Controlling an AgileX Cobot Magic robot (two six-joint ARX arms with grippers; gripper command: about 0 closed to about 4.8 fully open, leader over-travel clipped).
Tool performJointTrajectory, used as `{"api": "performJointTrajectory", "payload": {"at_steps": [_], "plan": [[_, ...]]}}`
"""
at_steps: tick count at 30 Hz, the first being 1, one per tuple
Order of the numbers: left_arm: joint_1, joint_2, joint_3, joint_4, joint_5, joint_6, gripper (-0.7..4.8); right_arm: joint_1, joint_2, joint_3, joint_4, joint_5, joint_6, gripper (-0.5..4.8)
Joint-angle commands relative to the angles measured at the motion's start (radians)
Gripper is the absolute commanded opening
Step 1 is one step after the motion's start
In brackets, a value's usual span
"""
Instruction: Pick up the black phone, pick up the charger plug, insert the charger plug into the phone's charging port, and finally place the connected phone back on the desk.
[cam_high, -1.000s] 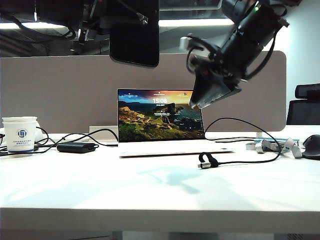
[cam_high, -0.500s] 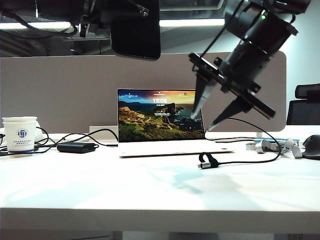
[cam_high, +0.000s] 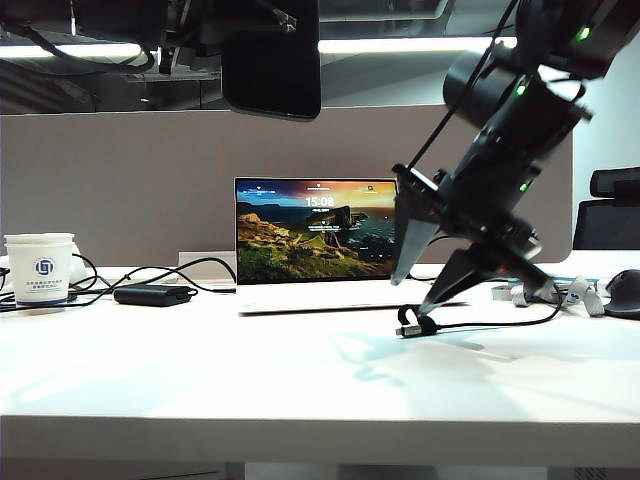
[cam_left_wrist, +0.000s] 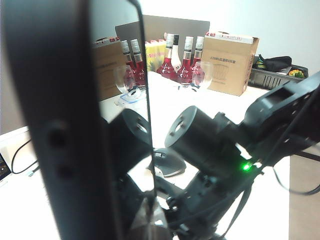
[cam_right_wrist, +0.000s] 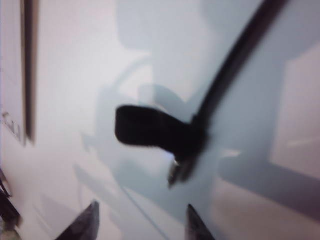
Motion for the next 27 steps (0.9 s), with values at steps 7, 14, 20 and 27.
{"api": "performJointTrajectory", "payload": {"at_steps": [7, 14, 20, 27], "plan": [[0.001, -0.009, 0.006, 0.037, 0.030, -0.003, -0.07, 0.011, 0.048, 0.002, 0.046, -0.002, 0.057, 2.11], [0.001, -0.009, 0.006, 0.043, 0.030, -0.003, -0.07, 0.011, 0.048, 0.010, 0.030, 0.003, 0.058, 2.14], [0.001, -0.009, 0.006, 0.060, 0.031, -0.003, -0.07, 0.012, 0.048, 0.147, -0.121, 0.139, -0.021, 2.35], [0.001, -0.009, 0.006, 0.071, 0.030, -0.003, -0.07, 0.011, 0.050, 0.270, -0.277, 0.293, -0.078, 2.35]]}}
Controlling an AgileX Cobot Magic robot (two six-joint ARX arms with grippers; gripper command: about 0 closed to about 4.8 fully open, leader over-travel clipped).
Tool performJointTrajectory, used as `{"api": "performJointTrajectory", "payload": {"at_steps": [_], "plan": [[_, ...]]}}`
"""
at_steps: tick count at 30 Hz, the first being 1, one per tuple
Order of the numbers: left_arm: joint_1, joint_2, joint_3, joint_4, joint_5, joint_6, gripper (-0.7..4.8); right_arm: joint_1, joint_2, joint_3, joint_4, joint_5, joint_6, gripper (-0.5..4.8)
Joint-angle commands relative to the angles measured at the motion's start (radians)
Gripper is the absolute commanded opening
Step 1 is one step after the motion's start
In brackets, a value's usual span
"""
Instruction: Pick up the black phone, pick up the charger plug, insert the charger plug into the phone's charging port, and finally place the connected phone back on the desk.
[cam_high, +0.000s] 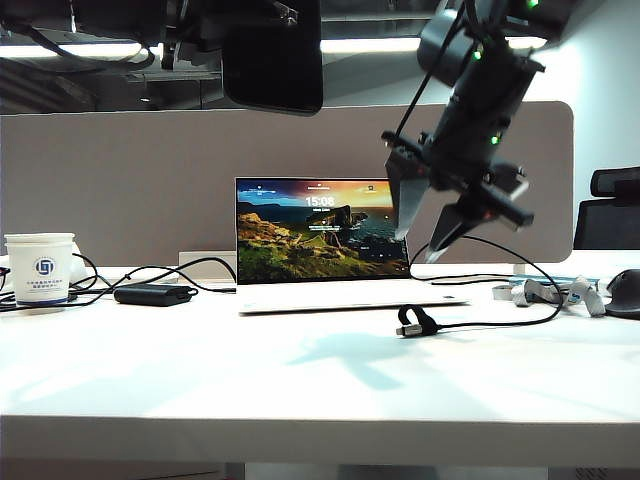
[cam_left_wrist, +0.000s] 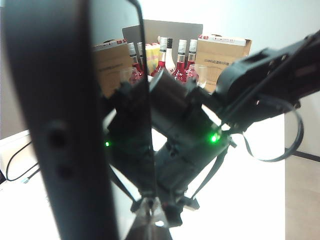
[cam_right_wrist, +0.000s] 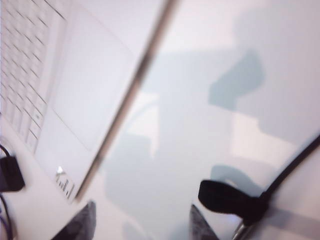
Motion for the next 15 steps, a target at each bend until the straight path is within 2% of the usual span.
{"api": "performJointTrajectory", "payload": {"at_steps": [1, 5, 10, 15], "plan": [[0.000, -0.009, 0.006, 0.057, 0.006, -0.003, -0.07, 0.002, 0.001, 0.005, -0.115, 0.046, -0.013, 2.35], [0.000, -0.009, 0.006, 0.071, 0.011, -0.003, -0.07, 0.003, 0.018, 0.005, -0.193, 0.026, -0.004, 2.35], [0.000, -0.009, 0.006, 0.069, 0.041, -0.004, -0.07, 0.011, 0.033, 0.013, -0.170, 0.000, 0.058, 2.35], [0.000, -0.009, 0.006, 0.068, 0.051, -0.004, -0.07, 0.035, 0.118, 0.103, -0.163, -0.081, 0.069, 2.35]]}}
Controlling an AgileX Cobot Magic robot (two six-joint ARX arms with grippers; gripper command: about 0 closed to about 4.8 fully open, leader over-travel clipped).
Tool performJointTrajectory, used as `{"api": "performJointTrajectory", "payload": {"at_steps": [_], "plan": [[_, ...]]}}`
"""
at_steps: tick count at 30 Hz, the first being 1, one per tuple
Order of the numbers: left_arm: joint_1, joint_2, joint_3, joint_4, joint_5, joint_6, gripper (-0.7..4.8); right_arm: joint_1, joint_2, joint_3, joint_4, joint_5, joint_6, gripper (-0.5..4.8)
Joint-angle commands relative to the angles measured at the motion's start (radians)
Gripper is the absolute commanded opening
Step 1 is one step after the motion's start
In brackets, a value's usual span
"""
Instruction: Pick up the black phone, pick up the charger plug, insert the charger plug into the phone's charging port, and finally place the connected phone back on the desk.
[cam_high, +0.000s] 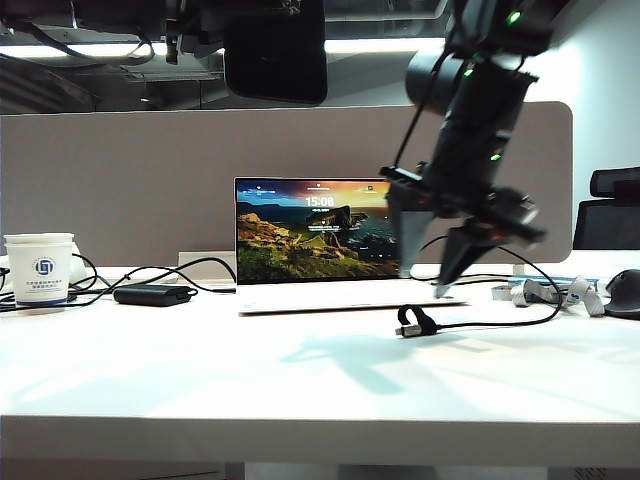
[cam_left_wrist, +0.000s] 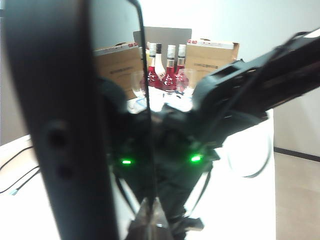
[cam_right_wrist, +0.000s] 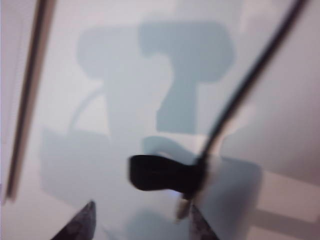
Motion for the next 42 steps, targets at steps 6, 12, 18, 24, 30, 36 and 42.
{"api": "performJointTrajectory", "payload": {"at_steps": [6, 12, 18, 24, 30, 36, 42], "plan": [[0.000, -0.008, 0.006, 0.039, 0.016, -0.007, -0.07, 0.026, 0.077, 0.129, -0.034, -0.015, -0.001, 2.39], [0.001, -0.008, 0.006, 0.042, 0.015, -0.006, -0.07, 0.024, 0.074, 0.129, -0.160, -0.020, -0.054, 2.39], [0.001, -0.008, 0.006, 0.042, 0.009, -0.006, -0.07, 0.025, 0.075, 0.128, -0.195, -0.019, -0.071, 2.33], [0.001, -0.008, 0.006, 0.042, 0.009, -0.007, -0.07, 0.026, 0.096, 0.127, -0.154, -0.027, -0.072, 2.02], [0.001, -0.008, 0.006, 0.040, 0.009, -0.007, -0.07, 0.026, 0.108, 0.127, -0.154, -0.036, -0.072, 2.02], [0.001, -0.008, 0.006, 0.041, 0.008, -0.006, -0.07, 0.026, 0.114, 0.127, -0.164, -0.041, -0.072, 2.02], [0.001, -0.008, 0.006, 0.041, 0.008, -0.006, -0.07, 0.026, 0.127, 0.126, -0.176, -0.041, -0.072, 2.02]]}}
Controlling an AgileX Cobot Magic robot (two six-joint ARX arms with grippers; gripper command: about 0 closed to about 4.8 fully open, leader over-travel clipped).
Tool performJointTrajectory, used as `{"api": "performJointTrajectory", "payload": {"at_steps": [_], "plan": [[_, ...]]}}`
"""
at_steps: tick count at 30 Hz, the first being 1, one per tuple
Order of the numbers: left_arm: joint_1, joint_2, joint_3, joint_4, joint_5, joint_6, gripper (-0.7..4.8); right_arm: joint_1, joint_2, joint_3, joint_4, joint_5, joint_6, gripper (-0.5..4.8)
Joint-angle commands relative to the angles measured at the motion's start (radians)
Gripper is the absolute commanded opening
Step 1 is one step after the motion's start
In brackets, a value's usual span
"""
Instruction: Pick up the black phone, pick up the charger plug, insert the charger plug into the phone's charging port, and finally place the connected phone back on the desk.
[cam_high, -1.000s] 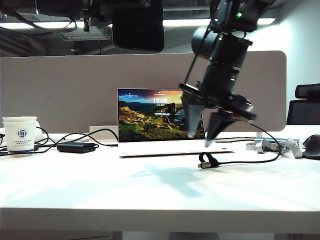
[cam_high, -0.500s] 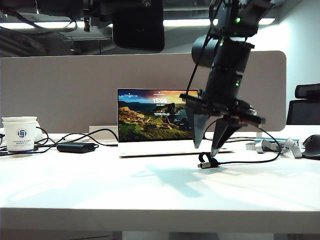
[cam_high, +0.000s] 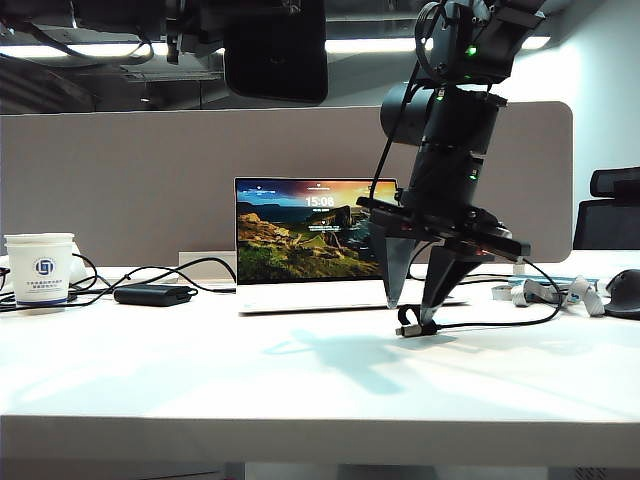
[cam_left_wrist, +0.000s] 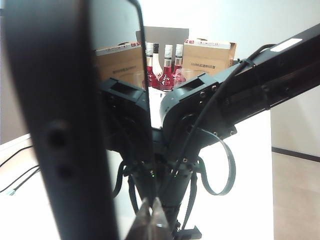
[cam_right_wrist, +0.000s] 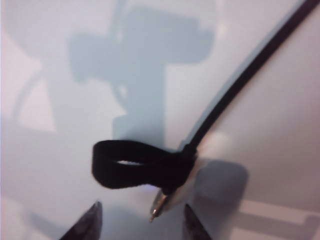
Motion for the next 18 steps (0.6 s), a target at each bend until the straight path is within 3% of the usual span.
{"api": "performJointTrajectory", "payload": {"at_steps": [1, 15, 18], "plan": [[0.001, -0.008, 0.006, 0.040, 0.001, -0.003, -0.07, 0.000, 0.010, 0.001, -0.006, 0.000, -0.003, 2.02], [0.001, -0.008, 0.006, 0.040, 0.001, -0.003, -0.07, 0.002, 0.042, 0.001, -0.011, 0.000, -0.003, 1.96], [0.001, -0.008, 0.006, 0.040, 0.001, -0.003, -0.07, 0.002, 0.042, 0.001, -0.011, 0.003, -0.003, 1.60]]}}
